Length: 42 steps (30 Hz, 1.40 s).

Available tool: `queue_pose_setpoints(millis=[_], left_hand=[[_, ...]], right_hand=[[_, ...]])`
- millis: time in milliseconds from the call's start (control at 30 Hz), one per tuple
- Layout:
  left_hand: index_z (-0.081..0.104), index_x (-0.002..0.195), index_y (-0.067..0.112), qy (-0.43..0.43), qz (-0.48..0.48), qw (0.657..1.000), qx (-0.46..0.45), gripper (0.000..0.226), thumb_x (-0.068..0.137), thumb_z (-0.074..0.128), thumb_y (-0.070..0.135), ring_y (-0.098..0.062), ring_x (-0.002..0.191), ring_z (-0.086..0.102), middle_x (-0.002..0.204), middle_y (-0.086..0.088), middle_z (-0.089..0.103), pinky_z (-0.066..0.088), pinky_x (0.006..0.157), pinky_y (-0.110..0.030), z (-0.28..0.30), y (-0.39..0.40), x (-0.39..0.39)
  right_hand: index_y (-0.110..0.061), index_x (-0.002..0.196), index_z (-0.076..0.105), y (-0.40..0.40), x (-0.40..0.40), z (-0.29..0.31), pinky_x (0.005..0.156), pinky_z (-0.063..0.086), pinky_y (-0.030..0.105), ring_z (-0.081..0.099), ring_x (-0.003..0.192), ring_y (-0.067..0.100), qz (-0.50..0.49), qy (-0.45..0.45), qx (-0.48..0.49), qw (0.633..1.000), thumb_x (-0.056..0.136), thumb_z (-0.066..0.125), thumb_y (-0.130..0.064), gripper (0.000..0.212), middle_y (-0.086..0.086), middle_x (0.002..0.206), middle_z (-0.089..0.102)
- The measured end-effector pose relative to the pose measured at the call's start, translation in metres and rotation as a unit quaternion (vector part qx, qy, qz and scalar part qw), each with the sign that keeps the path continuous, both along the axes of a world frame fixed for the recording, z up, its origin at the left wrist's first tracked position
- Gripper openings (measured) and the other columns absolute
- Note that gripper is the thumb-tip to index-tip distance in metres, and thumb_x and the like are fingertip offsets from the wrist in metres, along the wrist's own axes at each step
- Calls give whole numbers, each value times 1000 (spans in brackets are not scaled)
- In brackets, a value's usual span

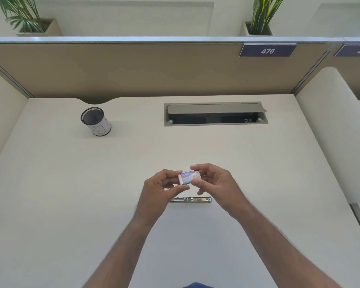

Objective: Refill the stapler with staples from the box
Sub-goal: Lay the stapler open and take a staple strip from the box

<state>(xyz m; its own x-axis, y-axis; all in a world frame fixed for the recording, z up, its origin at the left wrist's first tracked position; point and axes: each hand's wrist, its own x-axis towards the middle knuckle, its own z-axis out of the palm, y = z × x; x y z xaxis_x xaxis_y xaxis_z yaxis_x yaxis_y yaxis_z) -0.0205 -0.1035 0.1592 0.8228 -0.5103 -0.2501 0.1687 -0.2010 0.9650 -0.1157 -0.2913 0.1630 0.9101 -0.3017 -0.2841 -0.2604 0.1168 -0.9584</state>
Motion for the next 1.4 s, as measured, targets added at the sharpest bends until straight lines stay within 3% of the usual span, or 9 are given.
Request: queue_pose_setpoints(millis=[100,233,400,500,600,733,833,1200,1400], left_hand=[[78,111,21,29,4,999,-26,36,82,90,4,-22,91,80,101,0,86,62,92,-47,4,-1,1],[79,116,19,56,13,997,-52,38,85,86,0,-21,88,78,103,-5,86,61,82,-38,3,2,3],[79,114,17,80,22,992,-94,34,85,84,-1,-35,92,77,109,-12,85,60,79,-40,0,4,3],[78,113,19,97,21,988,-119,32,84,86,9,-53,106,71,112,-17,83,57,86,-47,-2,5,1],[77,114,23,103,14,987,-122,31,86,85,11,-56,111,69,115,-18,82,57,90,-49,-5,5,0],[80,118,21,106,34,987,-118,41,78,90,23,-43,95,73,124,-31,72,61,90,-49,-5,4,1],[79,121,18,114,16,985,-128,38,85,87,14,-30,89,71,122,-33,70,60,87,-43,-6,7,3],[76,126,18,133,18,981,-137,37,90,80,20,-34,107,76,124,-24,75,61,95,-44,-10,13,1],[72,127,14,127,33,986,-102,23,110,56,15,-29,94,75,119,-20,79,61,94,-46,-9,8,-3]], right_hand=[[-8,126,74,-1,3,4,71,62,31,73,79,22,-3,-9,26,1000,97,75,-1,30,32,114,71],[-2,125,73,0,6,3,70,64,33,74,79,23,-6,-18,49,999,96,74,3,29,37,111,69],[-4,123,74,0,6,-2,74,64,36,73,84,27,-9,-15,73,997,95,76,0,28,25,101,72],[-3,125,74,-1,6,-4,74,63,35,72,86,27,-14,-16,108,994,95,77,0,31,34,109,70],[-3,125,74,-2,4,-6,73,63,34,71,87,28,-15,-17,124,992,94,77,0,31,31,107,68],[-2,126,73,-5,2,-7,73,63,34,71,86,27,-20,-14,123,992,94,76,0,31,26,107,69],[-3,125,74,-8,1,-7,73,63,34,72,85,27,-24,-11,117,993,94,77,1,31,24,108,69],[-2,119,74,-5,2,2,73,65,34,72,80,25,-12,-7,66,998,92,79,3,28,13,97,77],[-1,116,73,-5,3,0,77,66,39,70,76,27,-17,7,56,998,90,82,2,28,14,100,77]])
